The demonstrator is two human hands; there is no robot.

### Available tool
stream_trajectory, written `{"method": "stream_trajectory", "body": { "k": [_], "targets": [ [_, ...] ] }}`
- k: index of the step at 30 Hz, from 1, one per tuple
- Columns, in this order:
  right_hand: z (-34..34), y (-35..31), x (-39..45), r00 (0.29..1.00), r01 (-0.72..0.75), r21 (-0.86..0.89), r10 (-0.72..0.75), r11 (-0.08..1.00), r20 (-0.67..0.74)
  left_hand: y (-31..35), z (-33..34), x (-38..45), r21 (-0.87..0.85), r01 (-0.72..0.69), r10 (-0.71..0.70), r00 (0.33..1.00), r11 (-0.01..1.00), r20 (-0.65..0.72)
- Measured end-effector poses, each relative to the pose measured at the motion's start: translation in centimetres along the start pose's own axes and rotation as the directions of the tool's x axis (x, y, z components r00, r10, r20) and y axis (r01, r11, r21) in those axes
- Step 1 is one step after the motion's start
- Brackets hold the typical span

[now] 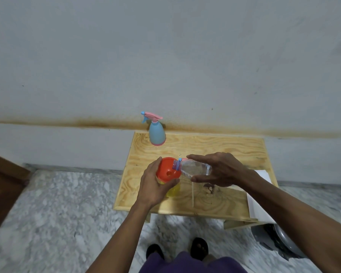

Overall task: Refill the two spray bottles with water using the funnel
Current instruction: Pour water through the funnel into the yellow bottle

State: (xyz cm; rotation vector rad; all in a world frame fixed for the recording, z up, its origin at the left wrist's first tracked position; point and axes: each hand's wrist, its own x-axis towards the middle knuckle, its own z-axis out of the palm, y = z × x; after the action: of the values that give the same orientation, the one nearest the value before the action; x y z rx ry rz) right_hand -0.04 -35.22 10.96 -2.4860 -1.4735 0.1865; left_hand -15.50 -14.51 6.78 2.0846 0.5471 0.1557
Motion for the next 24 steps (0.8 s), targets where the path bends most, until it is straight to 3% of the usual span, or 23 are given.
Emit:
{"method": "stream_trajectory", "body": {
  "k": [24],
  "targets": [
    [-1.5,-0.4,-0.6,0.997,0.034,-0.143,-0.023,0.989,0.078,0.0,0.3,-0.2,0.030,-0.001,0.002,1.000,1.000,-0.026]
  ]
}}
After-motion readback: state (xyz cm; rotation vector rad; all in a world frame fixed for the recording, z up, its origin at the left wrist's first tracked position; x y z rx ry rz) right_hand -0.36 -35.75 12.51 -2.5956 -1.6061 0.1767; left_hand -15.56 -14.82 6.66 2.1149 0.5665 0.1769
